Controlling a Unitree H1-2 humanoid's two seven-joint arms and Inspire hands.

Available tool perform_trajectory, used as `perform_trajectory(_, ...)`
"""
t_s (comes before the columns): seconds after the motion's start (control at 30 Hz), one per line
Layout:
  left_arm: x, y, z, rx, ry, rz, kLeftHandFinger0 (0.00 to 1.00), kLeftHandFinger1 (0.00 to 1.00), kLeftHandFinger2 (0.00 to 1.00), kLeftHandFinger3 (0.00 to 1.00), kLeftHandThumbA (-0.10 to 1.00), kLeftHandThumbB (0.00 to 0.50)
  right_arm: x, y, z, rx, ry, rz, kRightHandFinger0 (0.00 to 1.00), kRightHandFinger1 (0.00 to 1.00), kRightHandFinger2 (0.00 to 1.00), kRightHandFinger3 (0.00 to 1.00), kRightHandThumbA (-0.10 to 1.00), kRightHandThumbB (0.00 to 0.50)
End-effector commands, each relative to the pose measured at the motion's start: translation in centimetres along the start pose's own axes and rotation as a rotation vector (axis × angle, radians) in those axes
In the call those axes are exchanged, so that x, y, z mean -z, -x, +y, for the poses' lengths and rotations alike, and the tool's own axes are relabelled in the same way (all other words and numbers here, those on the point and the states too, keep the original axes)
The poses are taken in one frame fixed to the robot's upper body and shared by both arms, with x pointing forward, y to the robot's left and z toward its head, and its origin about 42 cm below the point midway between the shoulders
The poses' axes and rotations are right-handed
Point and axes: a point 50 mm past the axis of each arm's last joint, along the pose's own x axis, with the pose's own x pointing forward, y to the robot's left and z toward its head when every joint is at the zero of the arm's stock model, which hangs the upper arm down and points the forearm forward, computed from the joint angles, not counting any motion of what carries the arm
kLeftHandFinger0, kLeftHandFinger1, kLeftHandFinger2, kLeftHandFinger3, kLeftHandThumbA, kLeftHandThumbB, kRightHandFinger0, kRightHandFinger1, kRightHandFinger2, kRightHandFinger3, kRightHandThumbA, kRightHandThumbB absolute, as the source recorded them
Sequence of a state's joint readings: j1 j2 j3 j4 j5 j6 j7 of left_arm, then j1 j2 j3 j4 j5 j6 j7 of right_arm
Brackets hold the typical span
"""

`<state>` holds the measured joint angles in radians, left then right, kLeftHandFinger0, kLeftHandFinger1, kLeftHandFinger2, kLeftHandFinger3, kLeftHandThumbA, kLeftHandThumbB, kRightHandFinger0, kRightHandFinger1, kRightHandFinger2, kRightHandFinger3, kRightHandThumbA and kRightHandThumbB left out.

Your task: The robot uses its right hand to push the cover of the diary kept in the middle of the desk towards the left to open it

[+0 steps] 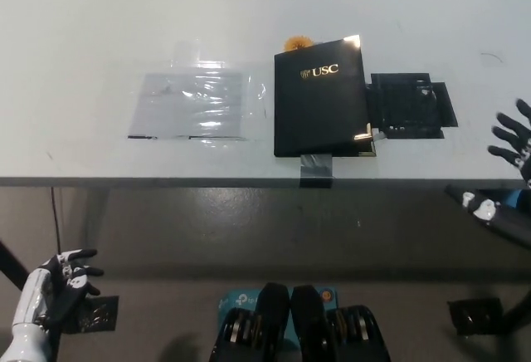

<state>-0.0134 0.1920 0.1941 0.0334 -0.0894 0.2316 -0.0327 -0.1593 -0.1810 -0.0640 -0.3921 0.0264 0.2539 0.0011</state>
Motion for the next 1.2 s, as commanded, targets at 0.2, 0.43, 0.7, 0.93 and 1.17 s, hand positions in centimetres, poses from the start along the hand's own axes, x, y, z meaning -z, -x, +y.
perform_trajectory(0.2,-1.2,-0.2,0.1,0.009,-0.001,-0.041,0.29,0.33,0.43,0.56,0.12,0.391,-2.8,-6.6,2.1,-0.035,-0.085,-0.012,0.68,0.79,0.82,0.92,1.0,0.092)
perform_trajectory(0.43,-0.8,0.0,-0.2,0.008,0.007,-0.032,0.28,0.32,0.41,0.56,0.12,0.377,-1.3,-10.1,3.6,0.066,-0.227,0.09,0.7,0.81,0.88,0.97,1.0,0.179)
perform_trajectory(0.7,-0.8,-0.2,-0.2,0.014,-0.002,-0.033,0.3,0.33,0.42,0.55,0.16,0.395,1.1,-13.4,6.6,0.182,-0.528,0.247,0.91,1.0,1.0,1.0,1.0,0.164)
perform_trajectory(0.93,-0.8,0.0,-0.3,0.003,0.008,-0.033,0.29,0.33,0.42,0.56,0.18,0.413,2.9,-13.7,9.0,0.239,-0.687,0.306,1.0,1.0,1.0,1.0,1.0,0.146)
perform_trajectory(1.17,-0.8,-0.1,-0.4,0.005,0.028,-0.044,0.28,0.31,0.4,0.55,0.18,0.42,4.4,-13.9,11.3,0.275,-0.769,0.378,1.0,1.0,1.0,1.0,1.0,0.141)
